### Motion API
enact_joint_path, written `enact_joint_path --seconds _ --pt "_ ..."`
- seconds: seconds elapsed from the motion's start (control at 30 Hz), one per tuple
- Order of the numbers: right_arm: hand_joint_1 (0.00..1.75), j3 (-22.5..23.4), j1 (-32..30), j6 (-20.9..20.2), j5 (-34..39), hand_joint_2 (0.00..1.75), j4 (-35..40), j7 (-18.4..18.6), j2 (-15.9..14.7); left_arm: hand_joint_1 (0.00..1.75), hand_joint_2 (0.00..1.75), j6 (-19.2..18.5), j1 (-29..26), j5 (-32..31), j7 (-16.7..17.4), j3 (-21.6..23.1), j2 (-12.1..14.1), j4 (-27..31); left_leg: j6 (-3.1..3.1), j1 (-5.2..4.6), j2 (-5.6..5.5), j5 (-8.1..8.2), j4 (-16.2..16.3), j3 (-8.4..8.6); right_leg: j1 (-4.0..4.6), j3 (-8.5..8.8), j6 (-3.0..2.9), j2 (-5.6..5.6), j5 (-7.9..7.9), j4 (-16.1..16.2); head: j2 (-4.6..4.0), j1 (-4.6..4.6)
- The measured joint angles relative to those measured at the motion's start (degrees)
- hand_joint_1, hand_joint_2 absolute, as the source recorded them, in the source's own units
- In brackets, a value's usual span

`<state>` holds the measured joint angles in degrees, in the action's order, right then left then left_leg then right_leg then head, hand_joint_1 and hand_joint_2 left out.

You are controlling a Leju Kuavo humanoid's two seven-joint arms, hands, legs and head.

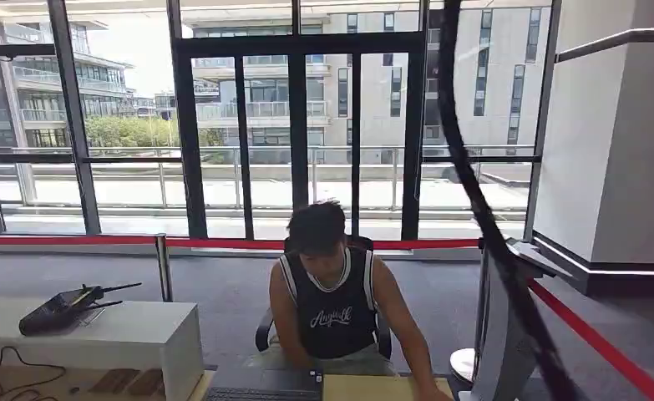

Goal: Pass the card to the sensor for recognition and then transmit it.

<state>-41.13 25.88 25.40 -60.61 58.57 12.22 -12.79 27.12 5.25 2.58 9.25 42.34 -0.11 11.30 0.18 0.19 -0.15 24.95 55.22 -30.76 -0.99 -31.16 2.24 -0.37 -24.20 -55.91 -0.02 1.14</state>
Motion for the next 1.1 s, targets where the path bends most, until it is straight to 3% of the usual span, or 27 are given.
enact_joint_path --seconds 0.97,1.07,1.1 --pt "0.0 1.2 2.1 2.0 4.2 1.75 -9.9 -3.5 1.2 0.0 0.0 0.0 0.0 0.9 -0.4 0.5 0.1 0.0 0.0 0.0 0.0 0.0 0.0 -0.01 0.0 0.0 0.0 0.0 0.0 0.0 0.0 0.0" --pt "0.02 1.2 2.3 2.0 4.4 1.75 -10.6 -3.6 1.4 0.0 0.0 0.1 0.0 1.0 -0.4 0.5 0.1 0.0 0.0 0.0 0.0 0.0 0.0 0.0 0.0 0.0 0.0 0.0 0.0 0.0 0.0 0.0" --pt "0.14 1.2 2.3 2.0 4.6 1.75 -10.8 -3.8 1.5 0.0 0.0 0.1 0.0 1.0 -0.4 0.5 0.1 0.0 0.0 0.0 0.0 0.0 0.0 0.0 0.0 0.0 0.0 0.0 0.0 0.0 0.0 0.0"
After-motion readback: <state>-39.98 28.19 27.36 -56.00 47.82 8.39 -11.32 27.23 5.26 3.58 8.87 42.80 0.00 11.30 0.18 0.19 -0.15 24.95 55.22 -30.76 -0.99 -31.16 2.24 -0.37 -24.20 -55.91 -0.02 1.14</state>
